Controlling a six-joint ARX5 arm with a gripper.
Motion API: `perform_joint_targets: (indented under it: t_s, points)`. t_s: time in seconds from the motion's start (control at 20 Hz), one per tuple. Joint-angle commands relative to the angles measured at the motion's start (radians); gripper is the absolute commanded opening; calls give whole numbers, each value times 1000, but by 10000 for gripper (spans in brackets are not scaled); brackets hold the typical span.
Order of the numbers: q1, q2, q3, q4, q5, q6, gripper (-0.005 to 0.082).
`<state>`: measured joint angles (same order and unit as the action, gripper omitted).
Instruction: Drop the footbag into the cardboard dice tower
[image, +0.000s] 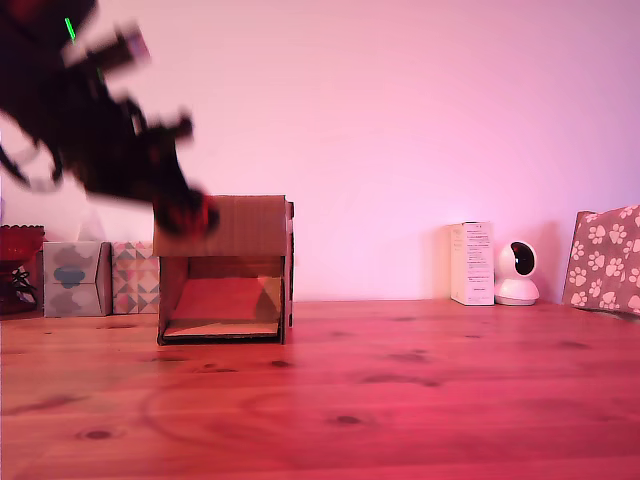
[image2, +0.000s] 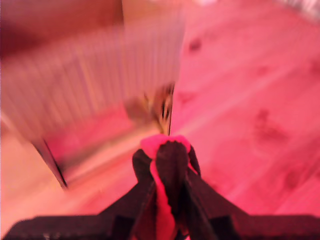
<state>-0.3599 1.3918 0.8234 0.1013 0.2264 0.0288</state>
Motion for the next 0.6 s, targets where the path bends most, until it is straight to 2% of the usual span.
perform_joint_targets:
  t_s: [0.0, 0.35, 0.55]
  points:
    - [-3, -42, -4, 31, 1, -2, 88]
    - [-2, -46, 8, 363, -36, 7, 88]
    - [19, 32, 137, 333, -37, 6, 89]
